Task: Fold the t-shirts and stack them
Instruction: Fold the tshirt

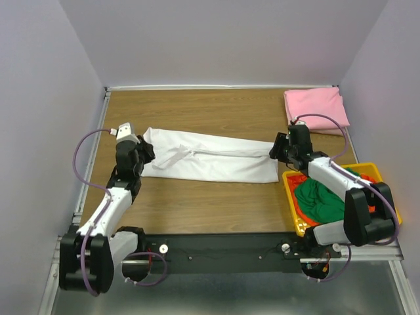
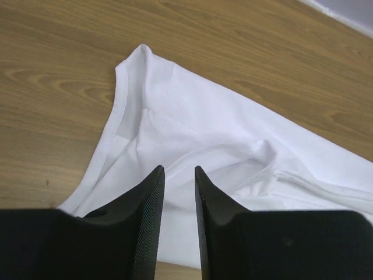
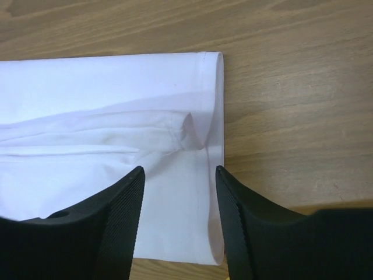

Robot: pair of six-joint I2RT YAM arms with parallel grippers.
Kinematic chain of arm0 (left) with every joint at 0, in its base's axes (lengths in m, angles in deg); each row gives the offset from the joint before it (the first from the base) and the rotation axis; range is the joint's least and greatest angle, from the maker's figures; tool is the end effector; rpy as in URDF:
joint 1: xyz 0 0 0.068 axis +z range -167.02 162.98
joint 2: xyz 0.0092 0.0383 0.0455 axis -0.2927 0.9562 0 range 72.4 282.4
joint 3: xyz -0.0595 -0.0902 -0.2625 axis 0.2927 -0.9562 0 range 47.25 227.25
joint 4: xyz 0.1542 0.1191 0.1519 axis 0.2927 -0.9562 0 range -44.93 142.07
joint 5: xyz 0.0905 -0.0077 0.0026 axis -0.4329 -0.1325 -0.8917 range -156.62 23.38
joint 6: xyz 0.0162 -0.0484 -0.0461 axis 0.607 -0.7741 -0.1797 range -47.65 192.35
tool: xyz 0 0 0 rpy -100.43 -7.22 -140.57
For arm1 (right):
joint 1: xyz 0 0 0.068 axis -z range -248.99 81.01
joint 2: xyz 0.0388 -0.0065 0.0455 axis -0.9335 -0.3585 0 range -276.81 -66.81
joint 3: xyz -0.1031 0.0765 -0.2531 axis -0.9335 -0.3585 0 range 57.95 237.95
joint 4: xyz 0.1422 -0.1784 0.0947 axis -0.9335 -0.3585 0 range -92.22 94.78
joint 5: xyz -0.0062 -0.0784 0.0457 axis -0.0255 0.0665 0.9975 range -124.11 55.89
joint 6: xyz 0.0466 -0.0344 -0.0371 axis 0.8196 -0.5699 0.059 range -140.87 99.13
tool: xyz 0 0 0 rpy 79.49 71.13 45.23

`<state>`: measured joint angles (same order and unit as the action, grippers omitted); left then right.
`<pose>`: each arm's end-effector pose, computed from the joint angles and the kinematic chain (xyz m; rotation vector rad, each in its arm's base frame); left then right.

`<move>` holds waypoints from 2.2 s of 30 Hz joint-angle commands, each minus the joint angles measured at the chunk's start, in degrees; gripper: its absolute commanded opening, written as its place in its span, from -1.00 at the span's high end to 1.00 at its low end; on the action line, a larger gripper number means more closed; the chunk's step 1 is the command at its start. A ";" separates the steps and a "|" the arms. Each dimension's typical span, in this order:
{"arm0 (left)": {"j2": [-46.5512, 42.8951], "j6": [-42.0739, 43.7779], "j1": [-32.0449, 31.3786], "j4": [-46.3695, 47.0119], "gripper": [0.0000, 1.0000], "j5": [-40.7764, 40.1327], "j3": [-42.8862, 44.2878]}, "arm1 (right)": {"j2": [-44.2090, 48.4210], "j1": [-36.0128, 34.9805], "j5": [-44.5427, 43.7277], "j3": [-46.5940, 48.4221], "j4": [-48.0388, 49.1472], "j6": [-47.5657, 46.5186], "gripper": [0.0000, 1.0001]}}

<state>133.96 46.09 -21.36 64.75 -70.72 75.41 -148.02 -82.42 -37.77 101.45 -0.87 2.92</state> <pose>0.2342 -0.0138 0.2336 -0.4163 1.8969 -0.2870 0.2833 0.0639 0.2038 0.2432 2.3264 0.2510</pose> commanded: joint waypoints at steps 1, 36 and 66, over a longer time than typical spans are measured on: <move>-8.44 -3.18 -0.06 -1.52 0.27 -2.75 -0.65 | 4.21 -1.07 -3.37 -0.88 1.43 1.17 -0.21; 33.88 0.25 -6.91 13.33 0.01 7.88 21.76 | -11.52 -4.15 8.05 6.69 5.12 -1.82 -0.23; 39.79 -0.89 -13.32 6.21 -0.01 6.47 21.06 | -9.85 -4.41 7.62 2.20 5.12 -1.73 -0.23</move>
<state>176.23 45.92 -33.77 73.54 -63.31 99.46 -159.67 -86.53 -29.70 104.38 3.89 1.10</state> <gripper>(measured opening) 0.502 0.615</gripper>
